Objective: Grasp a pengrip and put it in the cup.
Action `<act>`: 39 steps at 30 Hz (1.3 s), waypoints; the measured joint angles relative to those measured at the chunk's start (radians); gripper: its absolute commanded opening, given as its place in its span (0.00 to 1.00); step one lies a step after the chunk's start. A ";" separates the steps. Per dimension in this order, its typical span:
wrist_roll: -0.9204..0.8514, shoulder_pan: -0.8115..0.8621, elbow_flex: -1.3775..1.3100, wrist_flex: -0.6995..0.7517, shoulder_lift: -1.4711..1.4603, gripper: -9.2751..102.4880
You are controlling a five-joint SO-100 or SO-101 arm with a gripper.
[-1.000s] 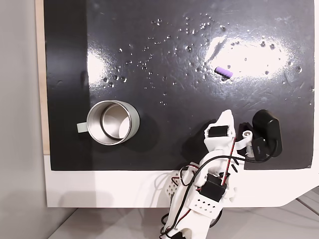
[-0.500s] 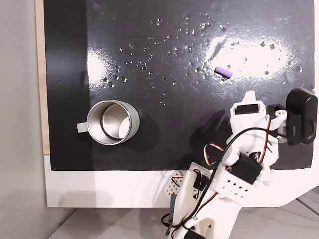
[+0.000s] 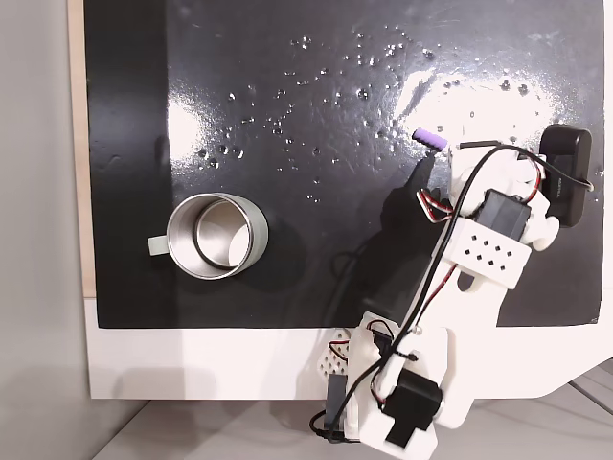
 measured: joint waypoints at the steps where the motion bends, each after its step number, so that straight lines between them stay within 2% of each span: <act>1: 0.020 -0.008 -0.031 0.017 -0.041 0.27; 7: 0.132 -0.069 -0.265 0.153 -0.313 0.27; 14: 0.181 -0.100 -0.443 0.241 -0.511 0.27; 28: 0.166 -0.032 -0.701 0.287 -0.776 0.22; 39: 0.183 -0.130 -0.782 0.311 -0.818 0.22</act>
